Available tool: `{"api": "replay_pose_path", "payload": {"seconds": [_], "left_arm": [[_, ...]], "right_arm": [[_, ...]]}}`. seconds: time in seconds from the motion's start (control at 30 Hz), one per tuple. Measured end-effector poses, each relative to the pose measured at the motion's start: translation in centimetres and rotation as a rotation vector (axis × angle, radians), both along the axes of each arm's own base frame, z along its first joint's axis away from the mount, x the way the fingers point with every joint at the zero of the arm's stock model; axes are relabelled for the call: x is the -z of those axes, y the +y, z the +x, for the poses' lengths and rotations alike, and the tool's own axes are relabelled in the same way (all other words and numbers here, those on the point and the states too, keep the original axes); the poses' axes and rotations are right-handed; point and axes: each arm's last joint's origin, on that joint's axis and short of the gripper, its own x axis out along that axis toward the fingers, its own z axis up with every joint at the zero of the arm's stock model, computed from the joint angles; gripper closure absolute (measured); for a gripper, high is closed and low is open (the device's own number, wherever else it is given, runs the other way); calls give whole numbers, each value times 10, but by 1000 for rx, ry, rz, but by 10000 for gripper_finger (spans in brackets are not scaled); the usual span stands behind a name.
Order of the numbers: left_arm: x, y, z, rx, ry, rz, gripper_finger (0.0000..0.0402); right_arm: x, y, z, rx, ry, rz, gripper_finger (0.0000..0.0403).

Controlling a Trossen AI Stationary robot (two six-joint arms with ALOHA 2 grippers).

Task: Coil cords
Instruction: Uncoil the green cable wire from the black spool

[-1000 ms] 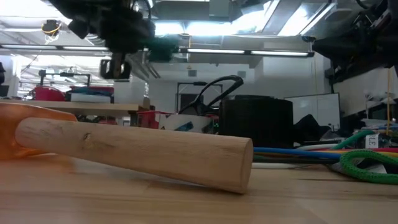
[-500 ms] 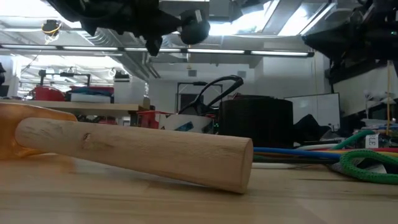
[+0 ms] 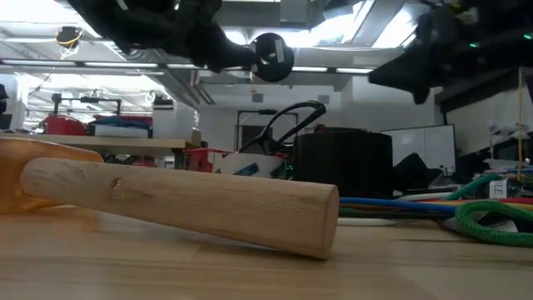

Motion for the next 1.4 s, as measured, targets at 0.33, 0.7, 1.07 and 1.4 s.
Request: {"api": "replay_pose_path", "payload": {"seconds": [0.33,0.7,1.07,1.4], "left_arm": [[-1,1,2,-39,-23,17,400],[0,1,2,-33,-14,56,400],[0,1,2,-46,-15,60,400],[-1,1,2,-46,-20,59,400]], "right_arm": [[-12,0,69,-22,156,-115,356],[-27,2,106,-90,145,-124,356],[-35,3,115,-136,120,-118,356],[-36,3,115,-135,111,-119,356]]}}
